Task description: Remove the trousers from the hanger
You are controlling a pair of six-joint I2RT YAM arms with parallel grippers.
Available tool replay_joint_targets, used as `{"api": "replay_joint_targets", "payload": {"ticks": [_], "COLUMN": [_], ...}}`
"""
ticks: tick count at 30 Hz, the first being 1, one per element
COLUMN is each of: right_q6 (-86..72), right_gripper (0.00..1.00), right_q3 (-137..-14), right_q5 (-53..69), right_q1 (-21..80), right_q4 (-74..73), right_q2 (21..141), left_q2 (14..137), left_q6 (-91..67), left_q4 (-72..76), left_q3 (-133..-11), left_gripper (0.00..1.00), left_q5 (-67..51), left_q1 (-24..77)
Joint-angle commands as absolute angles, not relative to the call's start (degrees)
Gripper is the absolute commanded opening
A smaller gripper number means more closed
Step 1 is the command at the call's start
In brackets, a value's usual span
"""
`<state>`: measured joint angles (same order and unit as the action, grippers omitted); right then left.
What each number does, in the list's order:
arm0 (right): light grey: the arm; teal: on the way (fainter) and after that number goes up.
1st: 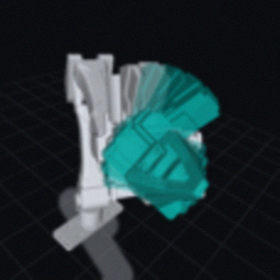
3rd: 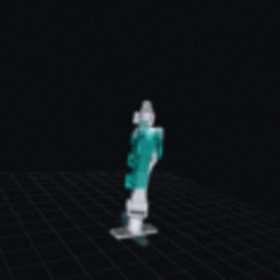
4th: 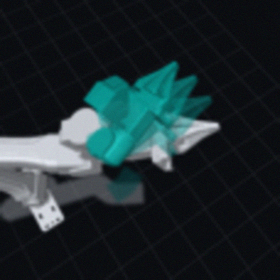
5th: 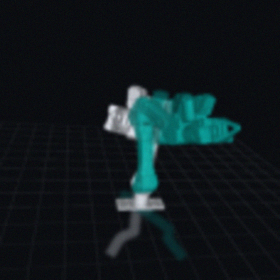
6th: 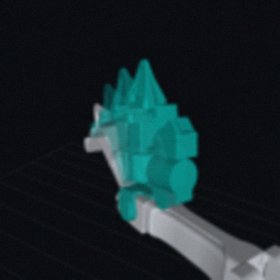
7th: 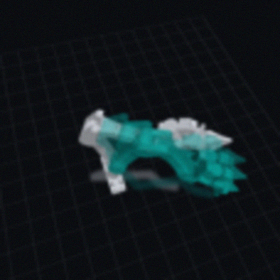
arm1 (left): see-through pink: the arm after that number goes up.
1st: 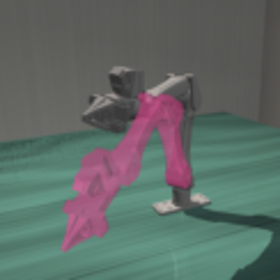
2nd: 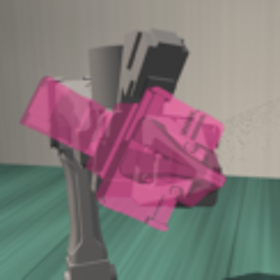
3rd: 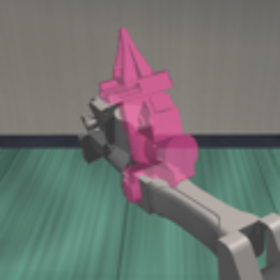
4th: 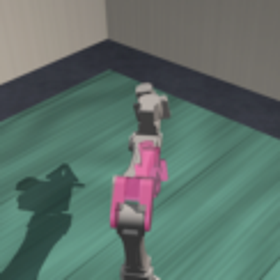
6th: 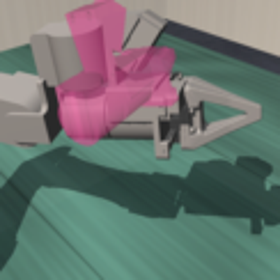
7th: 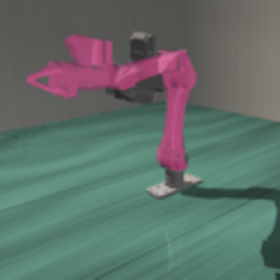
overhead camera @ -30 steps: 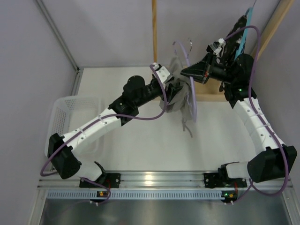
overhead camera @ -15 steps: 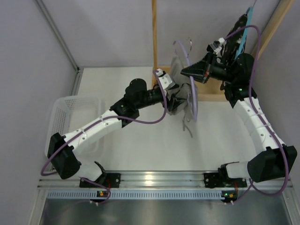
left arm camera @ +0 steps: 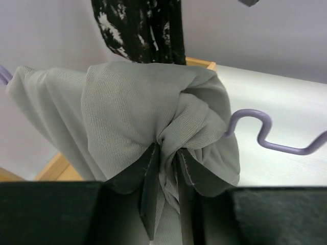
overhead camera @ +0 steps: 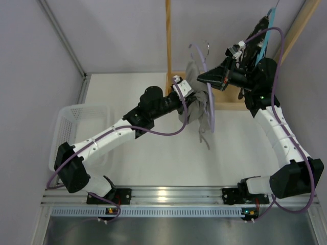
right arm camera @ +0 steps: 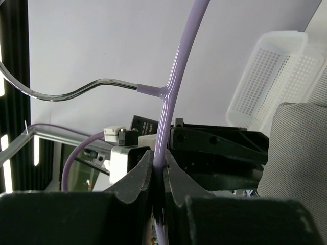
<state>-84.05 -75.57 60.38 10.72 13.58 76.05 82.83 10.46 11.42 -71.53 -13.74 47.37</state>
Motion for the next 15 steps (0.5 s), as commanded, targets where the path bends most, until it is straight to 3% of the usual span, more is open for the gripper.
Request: {"api": "replay_joint_targets", "payload": {"ticks": [1, 2, 5, 6, 15], "right_q6": [-83.67, -83.58, -83.41, -83.23, -83.06], "right_gripper": [0.0, 0.0, 0.0, 0.0, 0.0], "right_q3": [-79.19, -79.1, -78.23, -77.7, -75.59], "right_q5": [60.47, 60.47, 60.47, 60.47, 59.94], "right_q1": [10.99, 10.99, 10.9, 10.9, 10.63], "right_q4": [19.07, 19.07, 19.25, 19.25, 20.74], "right_q2": [74.71, 74.45, 74.53, 74.53, 74.88], "left_q2": [83.67, 83.76, 82.97, 82.27, 78.66], "left_q6": [13.0, 13.44, 13.54, 13.27, 11.16], "left_q4": [15.03, 14.86, 15.38, 15.38, 15.29], "left_q3": [-74.0, -74.09, -74.09, -74.27, -75.24], "left_gripper": [0.24, 0.23, 0.02, 0.0, 0.0], "left_q5": [-8.44, -8.35, -8.35, -8.7, -8.18], "left_q1": [47.64, 47.64, 47.64, 47.64, 47.64]}}
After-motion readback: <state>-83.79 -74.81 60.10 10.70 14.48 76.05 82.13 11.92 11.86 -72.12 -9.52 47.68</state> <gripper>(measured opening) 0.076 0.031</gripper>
